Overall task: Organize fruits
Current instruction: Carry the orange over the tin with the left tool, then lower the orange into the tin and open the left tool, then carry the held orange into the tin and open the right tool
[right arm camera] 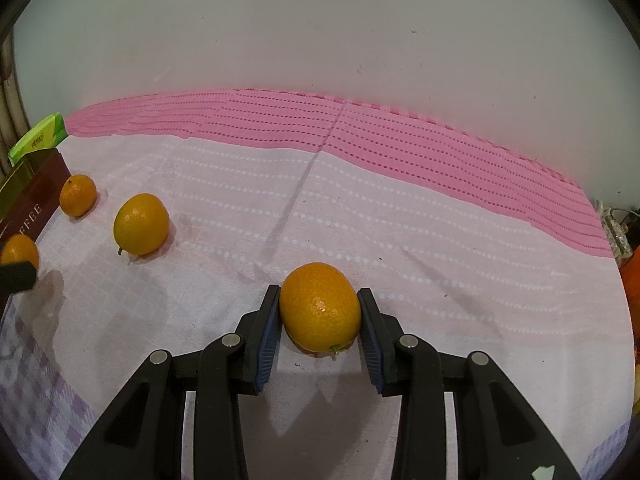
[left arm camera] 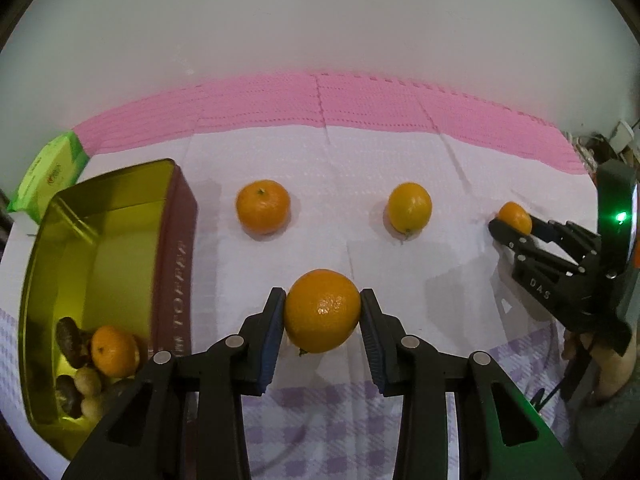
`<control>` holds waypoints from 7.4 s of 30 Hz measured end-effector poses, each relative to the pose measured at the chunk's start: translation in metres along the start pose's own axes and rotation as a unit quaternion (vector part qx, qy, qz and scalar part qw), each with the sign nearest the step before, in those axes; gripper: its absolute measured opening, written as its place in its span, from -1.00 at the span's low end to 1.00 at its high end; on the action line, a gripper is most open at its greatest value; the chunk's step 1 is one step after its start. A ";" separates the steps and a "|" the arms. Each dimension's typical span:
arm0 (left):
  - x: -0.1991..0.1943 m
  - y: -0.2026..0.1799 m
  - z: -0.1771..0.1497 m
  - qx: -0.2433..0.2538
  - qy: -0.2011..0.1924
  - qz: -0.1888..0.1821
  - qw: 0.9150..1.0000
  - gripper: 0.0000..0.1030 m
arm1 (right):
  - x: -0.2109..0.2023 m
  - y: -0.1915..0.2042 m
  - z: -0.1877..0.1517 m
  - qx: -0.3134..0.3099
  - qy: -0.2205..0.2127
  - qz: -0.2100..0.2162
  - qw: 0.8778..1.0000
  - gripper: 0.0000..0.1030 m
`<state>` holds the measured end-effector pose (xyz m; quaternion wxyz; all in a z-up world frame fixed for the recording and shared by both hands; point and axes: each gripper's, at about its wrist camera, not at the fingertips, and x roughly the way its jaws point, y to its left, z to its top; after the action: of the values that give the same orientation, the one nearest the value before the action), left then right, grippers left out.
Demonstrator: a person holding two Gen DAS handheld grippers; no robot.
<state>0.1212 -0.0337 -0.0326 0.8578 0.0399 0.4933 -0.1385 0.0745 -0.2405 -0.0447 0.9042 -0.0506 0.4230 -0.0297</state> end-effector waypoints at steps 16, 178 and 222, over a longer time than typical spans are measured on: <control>-0.043 0.067 0.012 -0.054 -0.038 0.042 0.997 -0.26 | -0.001 0.004 0.000 -0.004 0.000 -0.005 1.000 -0.33; -0.120 0.232 -0.097 -0.237 -0.035 0.149 0.959 0.90 | -0.085 0.277 0.042 -0.205 -0.023 0.222 0.953 -0.34; -0.120 0.216 -0.091 -0.203 -0.054 0.149 0.966 0.90 | -0.082 0.281 0.037 -0.201 -0.019 0.229 0.952 -0.22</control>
<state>0.0478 0.2154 0.0090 0.8844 -0.0694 0.4524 0.0917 0.0535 0.0488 0.0088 0.8660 -0.1334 0.4030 0.2643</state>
